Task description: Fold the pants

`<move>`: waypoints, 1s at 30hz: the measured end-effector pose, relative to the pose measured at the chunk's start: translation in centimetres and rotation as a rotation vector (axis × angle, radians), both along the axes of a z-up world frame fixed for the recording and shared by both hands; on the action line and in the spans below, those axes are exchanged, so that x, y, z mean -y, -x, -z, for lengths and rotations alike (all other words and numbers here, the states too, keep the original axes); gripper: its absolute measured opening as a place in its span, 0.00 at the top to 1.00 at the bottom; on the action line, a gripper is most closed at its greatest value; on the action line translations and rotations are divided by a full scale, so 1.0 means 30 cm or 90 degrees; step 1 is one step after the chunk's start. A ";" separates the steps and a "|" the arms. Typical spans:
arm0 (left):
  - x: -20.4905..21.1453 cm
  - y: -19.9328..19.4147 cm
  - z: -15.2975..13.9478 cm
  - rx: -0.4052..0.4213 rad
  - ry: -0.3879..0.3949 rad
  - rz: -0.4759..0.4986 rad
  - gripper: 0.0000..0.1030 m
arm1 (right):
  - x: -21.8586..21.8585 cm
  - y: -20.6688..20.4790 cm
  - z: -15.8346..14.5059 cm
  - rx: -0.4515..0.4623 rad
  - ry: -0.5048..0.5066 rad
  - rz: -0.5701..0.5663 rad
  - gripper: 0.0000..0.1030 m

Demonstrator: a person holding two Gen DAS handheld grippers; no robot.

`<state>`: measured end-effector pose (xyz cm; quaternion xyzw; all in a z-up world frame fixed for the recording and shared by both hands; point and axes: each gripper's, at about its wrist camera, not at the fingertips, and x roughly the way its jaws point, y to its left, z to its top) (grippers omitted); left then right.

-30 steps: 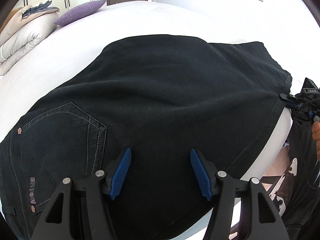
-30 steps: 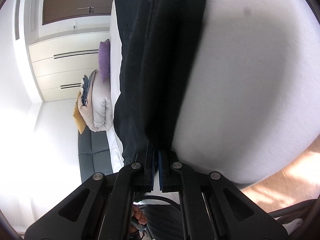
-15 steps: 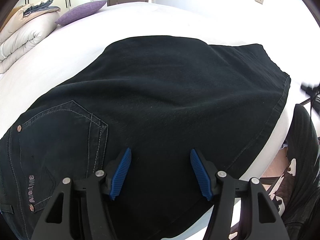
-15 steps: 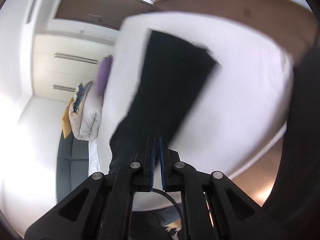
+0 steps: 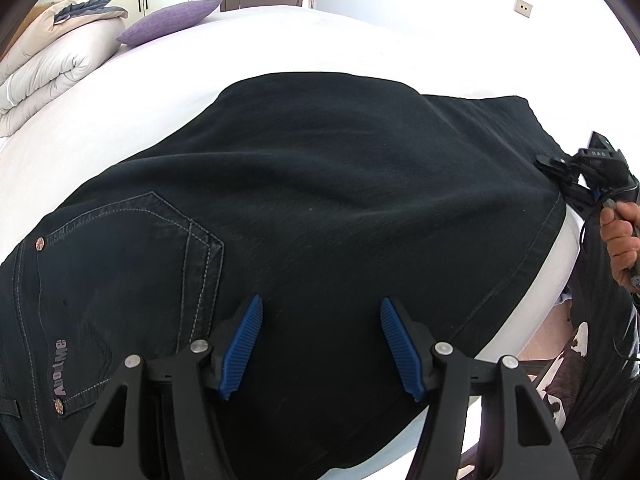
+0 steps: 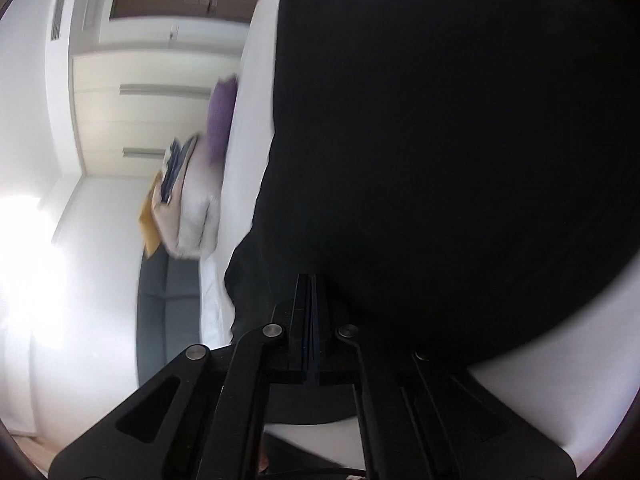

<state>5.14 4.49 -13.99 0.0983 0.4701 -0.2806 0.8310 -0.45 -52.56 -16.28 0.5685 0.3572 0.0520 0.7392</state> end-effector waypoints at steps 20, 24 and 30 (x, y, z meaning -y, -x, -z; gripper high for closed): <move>-0.182 -0.209 -0.094 0.010 0.047 -0.133 0.39 | -0.810 -0.418 -0.030 -0.011 0.000 -0.364 0.94; -0.268 -0.205 -0.029 -0.004 0.066 -0.153 0.38 | -0.772 -0.407 0.090 -0.034 -0.015 -0.320 1.00; -0.288 -0.185 -0.023 0.011 0.068 -0.162 0.38 | -0.319 -0.292 0.067 -0.027 0.019 -0.074 1.00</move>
